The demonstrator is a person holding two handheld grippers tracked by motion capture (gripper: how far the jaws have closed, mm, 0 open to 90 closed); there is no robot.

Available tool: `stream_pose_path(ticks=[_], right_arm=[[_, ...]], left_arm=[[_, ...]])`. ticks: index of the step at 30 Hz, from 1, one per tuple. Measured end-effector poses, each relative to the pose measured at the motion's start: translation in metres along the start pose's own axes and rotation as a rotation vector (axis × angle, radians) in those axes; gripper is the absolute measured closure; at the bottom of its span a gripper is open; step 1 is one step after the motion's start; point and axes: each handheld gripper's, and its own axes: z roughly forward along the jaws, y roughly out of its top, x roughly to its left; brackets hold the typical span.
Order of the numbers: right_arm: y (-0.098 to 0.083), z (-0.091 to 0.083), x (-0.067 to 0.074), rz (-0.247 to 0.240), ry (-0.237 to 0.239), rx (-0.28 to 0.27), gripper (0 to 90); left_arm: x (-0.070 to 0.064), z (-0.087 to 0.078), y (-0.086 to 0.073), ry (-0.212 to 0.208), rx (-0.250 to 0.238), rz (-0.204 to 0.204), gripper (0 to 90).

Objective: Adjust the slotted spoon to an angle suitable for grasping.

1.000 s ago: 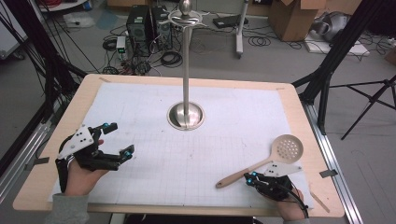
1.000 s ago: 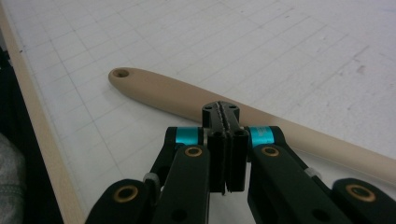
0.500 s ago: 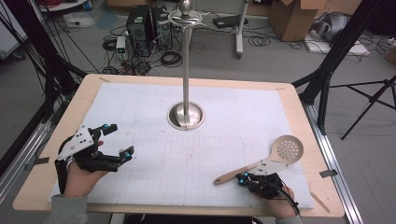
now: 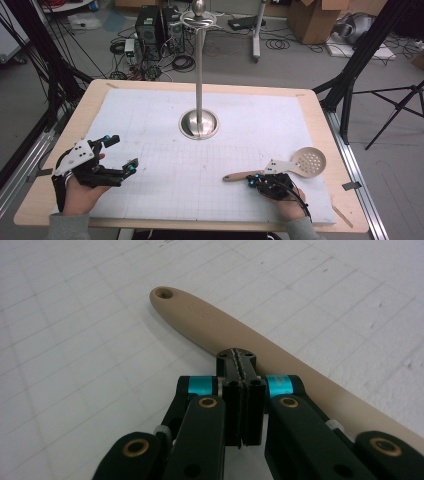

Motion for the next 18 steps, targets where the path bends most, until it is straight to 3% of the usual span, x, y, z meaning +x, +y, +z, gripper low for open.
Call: stream_pose_path(ticks=[5, 18], right_arm=[[0.006, 0.009, -0.005, 0.026, -0.007, -0.003, 90.0], [0.02, 0.025, -0.014, 0.022, -0.066, -0.003, 90.0]], left_arm=[[0.001, -0.002, 0.0, 0.006, -0.001, 0.003, 1.9], [0.0, -0.001, -0.001, -0.013, 0.009, 0.004, 2.7]])
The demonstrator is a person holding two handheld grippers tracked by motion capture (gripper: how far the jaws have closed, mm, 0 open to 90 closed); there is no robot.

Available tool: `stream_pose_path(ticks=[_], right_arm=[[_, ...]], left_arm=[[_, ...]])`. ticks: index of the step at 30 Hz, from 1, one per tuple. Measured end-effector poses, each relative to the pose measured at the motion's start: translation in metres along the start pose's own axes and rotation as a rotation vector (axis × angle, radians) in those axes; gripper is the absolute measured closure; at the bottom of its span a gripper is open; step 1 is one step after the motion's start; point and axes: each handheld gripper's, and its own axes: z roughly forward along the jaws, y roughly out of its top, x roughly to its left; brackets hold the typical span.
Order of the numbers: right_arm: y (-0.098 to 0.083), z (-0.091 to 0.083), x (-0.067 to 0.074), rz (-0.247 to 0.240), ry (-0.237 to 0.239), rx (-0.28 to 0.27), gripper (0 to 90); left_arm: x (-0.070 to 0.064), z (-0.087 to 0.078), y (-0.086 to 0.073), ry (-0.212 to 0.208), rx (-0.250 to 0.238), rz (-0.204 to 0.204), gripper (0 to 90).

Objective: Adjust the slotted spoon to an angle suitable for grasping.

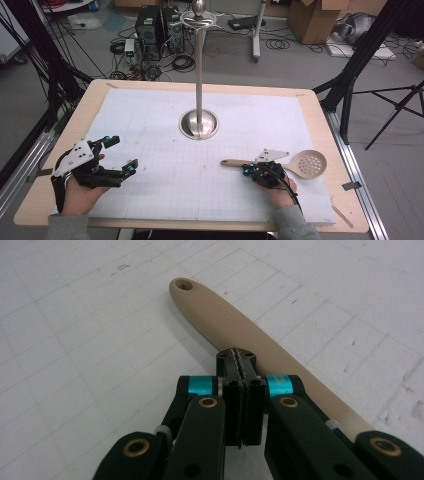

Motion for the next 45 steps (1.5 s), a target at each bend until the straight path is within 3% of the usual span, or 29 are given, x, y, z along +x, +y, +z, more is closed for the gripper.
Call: stream_pose_path(ticks=[15, 26, 32, 37, 45], right_arm=[[0.013, 0.016, -0.012, 0.028, -0.081, -0.006, 90.0], [0.016, 0.018, -0.014, 0.029, -0.091, -0.012, 90.0], [0.021, 0.001, -0.013, 0.02, -0.072, -0.054, 90.0], [0.026, -0.025, -0.017, 0.011, -0.054, -0.102, 88.7], [0.026, -0.053, -0.031, -0.037, -0.031, -0.113, 61.9]], left_arm=[[0.001, 0.0, -0.001, 0.012, 0.008, 0.006, 2.7], [0.0, 0.002, -0.002, 0.016, 0.006, 0.006, 2.7], [0.003, -0.001, -0.002, 0.02, 0.004, 0.003, 2.7], [0.004, 0.0, -0.002, 0.021, 0.002, 0.0, 2.7], [0.003, 0.008, -0.002, 0.005, 0.003, -0.003, 2.7]])
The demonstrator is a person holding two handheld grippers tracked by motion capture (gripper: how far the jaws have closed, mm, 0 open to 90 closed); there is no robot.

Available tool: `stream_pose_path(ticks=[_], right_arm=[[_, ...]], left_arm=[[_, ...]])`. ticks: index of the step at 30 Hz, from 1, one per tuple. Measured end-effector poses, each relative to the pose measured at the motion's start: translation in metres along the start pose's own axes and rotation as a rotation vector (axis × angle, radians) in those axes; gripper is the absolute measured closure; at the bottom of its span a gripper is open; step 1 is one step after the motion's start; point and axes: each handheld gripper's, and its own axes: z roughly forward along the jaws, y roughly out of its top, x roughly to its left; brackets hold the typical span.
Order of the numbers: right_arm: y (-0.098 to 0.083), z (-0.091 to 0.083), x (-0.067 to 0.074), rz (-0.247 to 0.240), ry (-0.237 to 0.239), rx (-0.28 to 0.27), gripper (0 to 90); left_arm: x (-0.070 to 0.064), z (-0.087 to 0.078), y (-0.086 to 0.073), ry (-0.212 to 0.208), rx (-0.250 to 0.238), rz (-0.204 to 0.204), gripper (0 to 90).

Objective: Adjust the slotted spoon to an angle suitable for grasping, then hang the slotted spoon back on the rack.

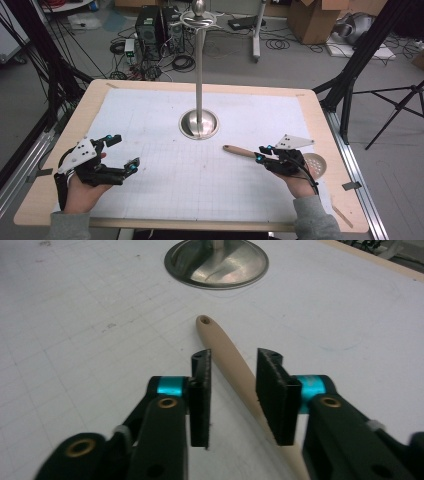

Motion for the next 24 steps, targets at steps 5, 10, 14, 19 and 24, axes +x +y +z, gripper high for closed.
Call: stream_pose_path(ticks=[5, 10, 14, 19, 24], right_arm=[[-0.002, -0.007, -0.012, -0.006, 0.018, 0.025, 42.2], [-0.004, -0.013, -0.021, 0.013, 0.046, 0.024, 21.5], [-0.004, -0.019, -0.027, -0.001, 0.088, 0.002, 14.5], [-0.002, -0.026, -0.034, -0.022, 0.104, 0.011, 14.4], [-0.002, -0.03, -0.04, -0.044, 0.115, 0.018, 14.5]], left_arm=[[0.001, 0.003, 0.0, -0.007, 0.0, -0.001, 2.7], [0.002, 0.004, -0.001, -0.008, 0.001, -0.004, 2.7], [0.001, 0.002, 0.0, -0.007, 0.0, -0.002, 2.7], [0.001, -0.001, -0.001, 0.0, -0.002, -0.004, 2.7], [0.002, -0.003, -0.002, 0.006, 0.003, -0.007, 2.7]])
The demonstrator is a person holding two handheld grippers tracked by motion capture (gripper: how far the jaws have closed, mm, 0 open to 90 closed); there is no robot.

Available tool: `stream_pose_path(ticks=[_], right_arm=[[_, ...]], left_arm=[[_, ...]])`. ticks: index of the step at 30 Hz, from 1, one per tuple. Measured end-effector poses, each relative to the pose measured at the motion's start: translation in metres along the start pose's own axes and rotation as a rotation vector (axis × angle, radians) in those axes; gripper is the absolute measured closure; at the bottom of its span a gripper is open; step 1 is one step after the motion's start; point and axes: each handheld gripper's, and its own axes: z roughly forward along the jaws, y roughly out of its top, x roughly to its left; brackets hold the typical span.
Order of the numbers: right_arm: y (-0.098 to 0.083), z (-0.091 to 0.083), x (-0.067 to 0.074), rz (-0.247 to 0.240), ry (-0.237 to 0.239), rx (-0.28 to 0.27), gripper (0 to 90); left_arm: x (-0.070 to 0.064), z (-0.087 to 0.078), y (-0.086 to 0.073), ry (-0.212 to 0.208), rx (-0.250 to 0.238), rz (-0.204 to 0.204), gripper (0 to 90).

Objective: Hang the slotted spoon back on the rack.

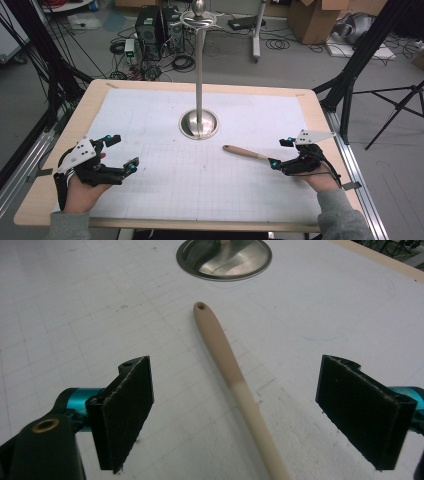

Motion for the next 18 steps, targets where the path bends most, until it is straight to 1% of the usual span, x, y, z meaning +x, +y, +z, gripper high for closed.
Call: stream_pose_path(ticks=[5, 9, 13, 18], right_arm=[[-0.003, -0.002, -0.009, -0.005, 0.013, 0.017, 14.8], [-0.005, -0.003, -0.015, -0.013, 0.031, 0.018, 15.1], [-0.006, -0.005, -0.02, -0.036, 0.047, 0.021, 15.4], [-0.008, -0.005, -0.025, -0.052, 0.071, 0.046, 15.4]], left_arm=[[-0.001, -0.001, 0.0, 0.002, 0.001, 0.001, 2.7], [-0.002, -0.002, 0.0, 0.003, 0.002, 0.003, 2.7], [-0.001, -0.003, 0.0, 0.006, 0.0, 0.002, 2.7], [-0.001, -0.004, -0.001, 0.008, 0.004, 0.0, 2.7]])
